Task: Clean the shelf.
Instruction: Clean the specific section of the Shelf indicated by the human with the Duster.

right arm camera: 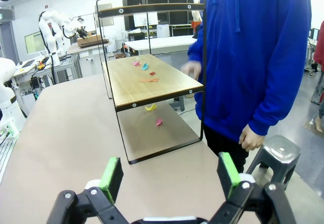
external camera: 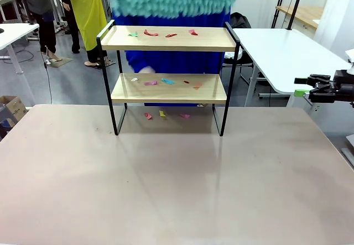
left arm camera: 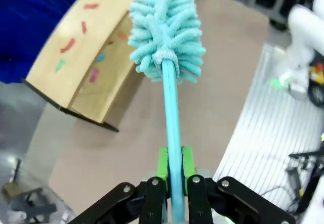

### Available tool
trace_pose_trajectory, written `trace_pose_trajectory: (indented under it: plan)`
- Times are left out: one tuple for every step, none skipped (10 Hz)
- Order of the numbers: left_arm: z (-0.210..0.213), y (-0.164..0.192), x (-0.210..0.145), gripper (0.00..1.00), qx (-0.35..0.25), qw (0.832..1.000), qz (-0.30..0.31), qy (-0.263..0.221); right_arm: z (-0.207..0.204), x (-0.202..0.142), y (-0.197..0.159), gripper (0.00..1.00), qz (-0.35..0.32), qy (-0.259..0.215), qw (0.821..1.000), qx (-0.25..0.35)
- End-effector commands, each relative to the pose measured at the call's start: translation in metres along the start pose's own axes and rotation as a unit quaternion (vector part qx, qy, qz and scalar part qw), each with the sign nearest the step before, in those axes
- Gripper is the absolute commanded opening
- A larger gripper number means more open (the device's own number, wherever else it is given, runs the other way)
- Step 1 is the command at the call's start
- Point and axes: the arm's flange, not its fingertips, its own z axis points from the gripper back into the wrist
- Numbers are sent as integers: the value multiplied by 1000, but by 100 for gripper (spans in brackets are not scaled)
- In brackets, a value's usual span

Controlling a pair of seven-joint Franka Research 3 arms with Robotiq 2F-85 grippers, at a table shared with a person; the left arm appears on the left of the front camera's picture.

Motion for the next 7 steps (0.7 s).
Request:
trace_pose_trajectory:
  plan:
    - [-7,6,16,13,26,999,28,32,-2,5,0,100,-6,10,1000,-3]
    - [0,0,0,13,0,1000,0,0,-2,5,0,100,-6,10,1000,-3]
    - [0,0,0,13,0,1000,0,0,-2,5,0,100,-6,10,1000,-3]
    - [0,0,0,13,0,1000,0,0,-2,5,0,100,-6,10,1000,-3]
    - [0,0,0,13,0,1000,0,0,-2,5,0,100,-6,10,1000,-3]
    - [-6,-1,11,13,1,1000,14,4,-2,5,0,100,-6,10,1000,-3]
    - [-22,-16,33,13,27,998,51,6,-2,5,0,100,-6,10,1000,-3]
